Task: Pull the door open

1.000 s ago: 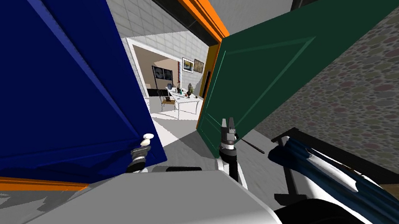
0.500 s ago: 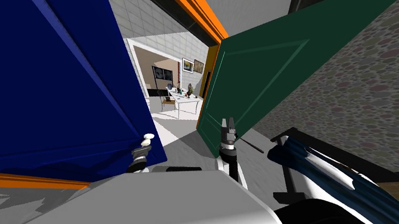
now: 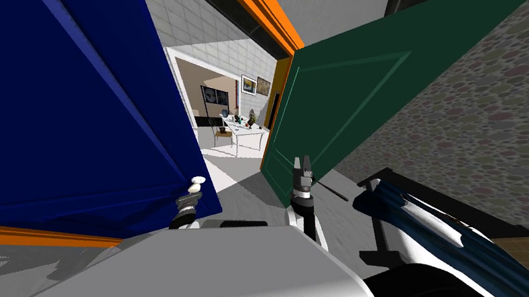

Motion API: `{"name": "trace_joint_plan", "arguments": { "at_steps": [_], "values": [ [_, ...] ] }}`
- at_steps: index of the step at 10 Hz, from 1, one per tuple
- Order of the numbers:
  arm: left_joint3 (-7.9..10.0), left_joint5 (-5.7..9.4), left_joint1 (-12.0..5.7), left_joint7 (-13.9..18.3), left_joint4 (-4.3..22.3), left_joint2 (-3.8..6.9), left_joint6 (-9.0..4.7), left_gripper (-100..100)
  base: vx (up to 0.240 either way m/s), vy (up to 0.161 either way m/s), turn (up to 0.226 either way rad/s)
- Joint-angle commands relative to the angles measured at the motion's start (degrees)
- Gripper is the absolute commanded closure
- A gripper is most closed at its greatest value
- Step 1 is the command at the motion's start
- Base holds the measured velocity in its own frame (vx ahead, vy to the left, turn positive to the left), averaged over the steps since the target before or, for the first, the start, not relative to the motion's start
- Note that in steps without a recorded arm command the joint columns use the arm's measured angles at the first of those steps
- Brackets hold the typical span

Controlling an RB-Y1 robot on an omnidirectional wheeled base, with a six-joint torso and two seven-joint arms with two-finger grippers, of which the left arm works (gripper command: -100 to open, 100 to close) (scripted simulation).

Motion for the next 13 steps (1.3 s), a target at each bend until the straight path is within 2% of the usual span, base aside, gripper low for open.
{"name": "trace_joint_plan", "arguments": {
  "at_steps": [1, 4, 5, 6, 9, 10, 11, 13],
  "values": [
    [-1.43, 0.09, -0.8, 2.03, -1.2, -0.85, -0.56, -100, -0.092, 0.009, -0.026],
    [-1.66, 0.64, -0.79, 3.26, -1.65, -1.23, -0.42, -100, -0.054, 0.001, -0.006],
    [-0.68, 1.06, 0.47, 3.01, -0.75, -0.38, 0.42, -100, -0.01, 0.027, 0.038],
    [0.12, 1.61, -0.26, 2.57, -0.87, 0.0, 2.68, -100, -0.014, 0.01, 0.109],
    [0.94, 2.18, -1.73, 1.66, -1.76, 0.26, 5.72, -100, -0.029, -0.022, 0.055],
    [0.94, 2.18, -1.73, 1.66, -1.76, 0.26, 5.72, -100, -0.017, -0.015, 0.006],
    [1.25, 2.39, -2.27, 1.33, -2.08, 0.36, 6.84, -100, -0.011, -0.034, 0.022],
    [1.25, 2.39, -2.27, 1.33, -2.08, 0.36, 6.84, -100, -0.015, -0.014, 0.009]
  ]
}}
